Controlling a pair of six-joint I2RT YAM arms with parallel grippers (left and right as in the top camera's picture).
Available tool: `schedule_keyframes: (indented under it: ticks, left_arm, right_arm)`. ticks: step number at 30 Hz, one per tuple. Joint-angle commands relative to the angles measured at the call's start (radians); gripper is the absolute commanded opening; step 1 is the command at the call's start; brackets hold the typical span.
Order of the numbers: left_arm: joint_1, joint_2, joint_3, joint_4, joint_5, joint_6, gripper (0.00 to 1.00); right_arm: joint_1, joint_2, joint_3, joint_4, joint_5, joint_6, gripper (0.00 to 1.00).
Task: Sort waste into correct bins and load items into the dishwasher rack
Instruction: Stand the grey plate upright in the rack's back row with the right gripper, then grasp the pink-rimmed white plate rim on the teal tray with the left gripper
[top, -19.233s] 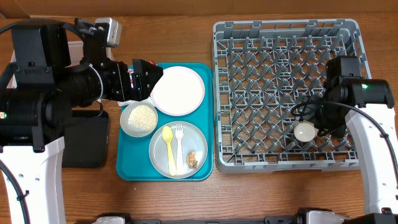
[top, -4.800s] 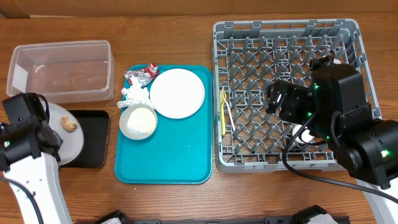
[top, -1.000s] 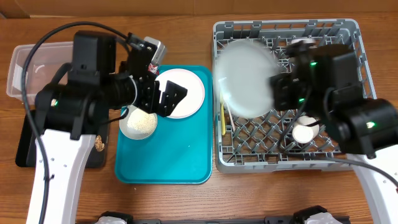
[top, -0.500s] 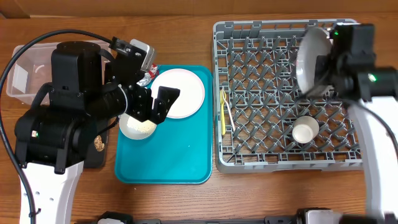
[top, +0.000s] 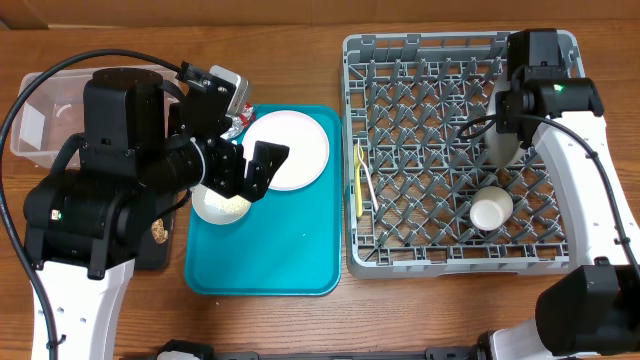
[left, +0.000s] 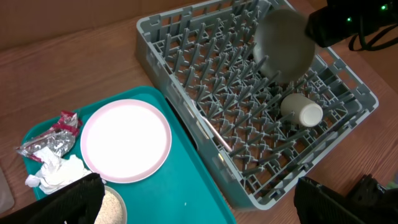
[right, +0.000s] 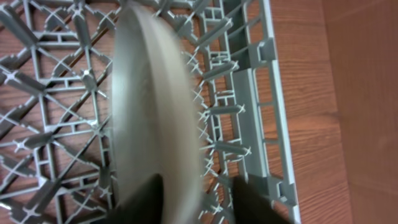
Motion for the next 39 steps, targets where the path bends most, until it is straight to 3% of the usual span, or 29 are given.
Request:
schedule_keyframes:
  ticks: [1, 2, 8, 13, 16, 19, 21, 22, 33, 35, 39]
  left_arm:
    - [-0.007, -0.004, 0.024, -0.007, -0.006, -0.003, 1.0]
    - [-0.007, -0.004, 0.024, -0.01, -0.006, -0.002, 1.0]
    - [-0.007, -0.004, 0.024, -0.02, 0.004, -0.002, 1.0]
    - [-0.007, 0.007, 0.023, -0.034, 0.055, -0.006, 1.0]
    - [-0.007, 0.053, 0.022, -0.073, -0.059, -0.129, 1.0]
    - [-0.007, 0.132, 0.019, -0.151, -0.228, -0.334, 0.97]
    - [-0.009, 0.197, 0.009, -0.176, -0.207, -0.389, 0.89]
    - [-0.014, 0.227, 0.002, -0.179, -0.189, -0.41, 0.84]
    - [-0.112, 0.507, -0.008, -0.161, -0.314, -0.768, 0.64]
    - [-0.118, 0.536, -0.014, -0.183, -0.362, -0.867, 0.64]
    - [-0.118, 0.584, -0.055, -0.175, -0.349, -1.069, 0.82]
  right_arm:
    - [-0.004, -0.003, 0.029, 0.002, -0.011, 0.014, 0.54]
    - [-0.004, -0.011, 0.044, -0.01, -0.011, 0.019, 0.59]
    - [-0.003, -0.096, 0.256, -0.19, -0.04, 0.179, 0.65]
    - [-0.001, -0.184, 0.412, -0.33, -0.442, 0.208, 0.75]
    - [-0.001, -0.251, 0.426, -0.366, -0.684, 0.208, 0.76]
    - [-0.001, -0.294, 0.426, -0.391, -0.81, 0.209, 0.76]
    - [-0.001, -0.313, 0.426, -0.407, -0.876, 0.209, 0.76]
    - [-0.001, -0.318, 0.426, -0.415, -0.897, 0.209, 0.76]
    - [-0.001, -0.322, 0.424, -0.534, -0.912, 0.204, 0.74]
    - [-0.001, -0.322, 0.424, -0.549, -0.912, 0.204, 0.74]
    - [-0.001, -0.322, 0.424, -0.563, -0.912, 0.2, 0.74]
